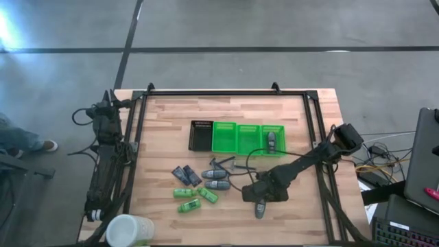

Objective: Pick & Place Travel size toiletries
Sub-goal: Put the gray deodorant into the right green basket

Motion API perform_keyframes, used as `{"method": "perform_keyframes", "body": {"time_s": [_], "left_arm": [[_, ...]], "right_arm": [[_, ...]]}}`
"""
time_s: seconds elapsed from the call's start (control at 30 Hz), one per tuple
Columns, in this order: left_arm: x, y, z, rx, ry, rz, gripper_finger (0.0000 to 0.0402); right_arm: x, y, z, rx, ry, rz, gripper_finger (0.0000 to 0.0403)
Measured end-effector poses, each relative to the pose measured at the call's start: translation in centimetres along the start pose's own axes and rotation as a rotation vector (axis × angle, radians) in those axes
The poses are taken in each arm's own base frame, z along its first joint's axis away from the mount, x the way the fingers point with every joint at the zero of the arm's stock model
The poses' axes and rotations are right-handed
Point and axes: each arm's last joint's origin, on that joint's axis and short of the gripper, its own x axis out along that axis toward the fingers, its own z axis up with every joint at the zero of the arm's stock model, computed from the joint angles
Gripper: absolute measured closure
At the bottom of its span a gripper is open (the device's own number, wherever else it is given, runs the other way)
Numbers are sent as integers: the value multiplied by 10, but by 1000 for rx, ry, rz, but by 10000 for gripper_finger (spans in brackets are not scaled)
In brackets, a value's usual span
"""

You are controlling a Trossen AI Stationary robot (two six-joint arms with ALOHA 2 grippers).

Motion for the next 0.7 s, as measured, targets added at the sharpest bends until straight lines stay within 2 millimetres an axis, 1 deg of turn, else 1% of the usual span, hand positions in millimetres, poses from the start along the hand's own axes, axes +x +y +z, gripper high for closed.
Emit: {"method": "perform_keyframes", "body": {"time_s": [0.17,0.5,0.53,0.63,0.7], "left_arm": [[0,0,0,0,-1,0,314],[0,0,0,0,-1,0,314],[0,0,0,-1,-1,0,314],[0,0,0,0,-1,0,314],[0,0,0,-1,-1,0,314]], "right_arm": [[2,-3,2,-31,-2,-11,88],[4,-8,3,-95,52,-56,190],[4,-8,3,-107,54,-54,196],[-2,-9,4,-146,37,-39,197],[-13,-8,7,-161,-4,-14,197]]}}
